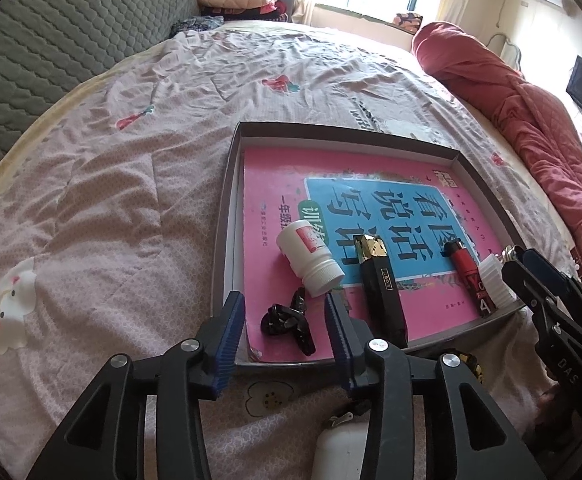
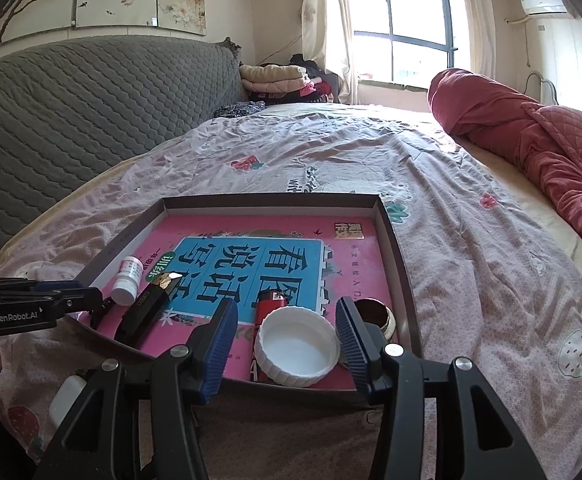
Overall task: Organize rigid objects
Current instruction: 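Withdraw both open tools from the tray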
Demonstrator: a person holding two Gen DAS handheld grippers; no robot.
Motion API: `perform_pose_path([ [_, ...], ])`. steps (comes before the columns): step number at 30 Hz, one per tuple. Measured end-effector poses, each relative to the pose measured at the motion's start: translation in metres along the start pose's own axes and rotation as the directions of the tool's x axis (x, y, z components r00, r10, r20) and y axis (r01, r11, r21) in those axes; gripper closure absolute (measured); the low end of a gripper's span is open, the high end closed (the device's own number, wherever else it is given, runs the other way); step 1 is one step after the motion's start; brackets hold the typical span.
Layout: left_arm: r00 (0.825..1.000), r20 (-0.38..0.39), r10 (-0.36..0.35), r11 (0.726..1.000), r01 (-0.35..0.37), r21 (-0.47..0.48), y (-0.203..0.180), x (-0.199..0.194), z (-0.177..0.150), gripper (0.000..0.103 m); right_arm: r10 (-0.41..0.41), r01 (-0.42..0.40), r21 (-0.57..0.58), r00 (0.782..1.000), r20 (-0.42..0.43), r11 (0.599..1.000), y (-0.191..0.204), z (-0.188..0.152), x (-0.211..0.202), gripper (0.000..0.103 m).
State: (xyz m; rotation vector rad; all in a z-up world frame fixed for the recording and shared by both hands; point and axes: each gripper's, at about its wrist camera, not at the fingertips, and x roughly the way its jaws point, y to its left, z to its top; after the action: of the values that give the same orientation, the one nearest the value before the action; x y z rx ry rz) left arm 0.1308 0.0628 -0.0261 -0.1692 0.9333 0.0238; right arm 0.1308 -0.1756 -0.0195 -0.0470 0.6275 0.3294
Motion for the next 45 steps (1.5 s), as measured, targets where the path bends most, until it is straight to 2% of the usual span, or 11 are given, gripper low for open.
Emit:
perform_pose_path([
  [6,1.0,0.022,0.007,1.0,-0.007,0.013,-0.002,-0.009,0.001,0.058,-0.019,0.019,0.0,1.0,0.004,1.0,0.0,0.001,-0.001,0.051],
  [9,1.0,0.027,0.009,1.0,-0.009,0.021,-0.004,-0.012,0.001,0.053,-0.02,0.02,0.005,1.0,0.011,1.0,-0.002,0.001,-0.003,0.046],
  [19,0.999,0.047,0.01,0.999,-0.011,0.031,-0.007,-0.031,0.0,0.045,-0.021,0.021,-0.001,1.0,0.023,1.0,0.001,0.002,-0.012,0.045],
  [27,0.999,0.051,0.009,0.999,-0.012,0.053,-0.01,-0.049,-0.005,0.044,-0.003,0.004,-0.013,0.999,0.042,1.0,0.012,0.002,-0.031,0.045],
  [45,0.999,0.036,0.013,0.993,-0.017,0.12,-0.027,-0.077,-0.027,0.043,0.025,-0.025,-0.083,1.0,-0.001,0.996,0.041,-0.012,-0.055,0.045],
])
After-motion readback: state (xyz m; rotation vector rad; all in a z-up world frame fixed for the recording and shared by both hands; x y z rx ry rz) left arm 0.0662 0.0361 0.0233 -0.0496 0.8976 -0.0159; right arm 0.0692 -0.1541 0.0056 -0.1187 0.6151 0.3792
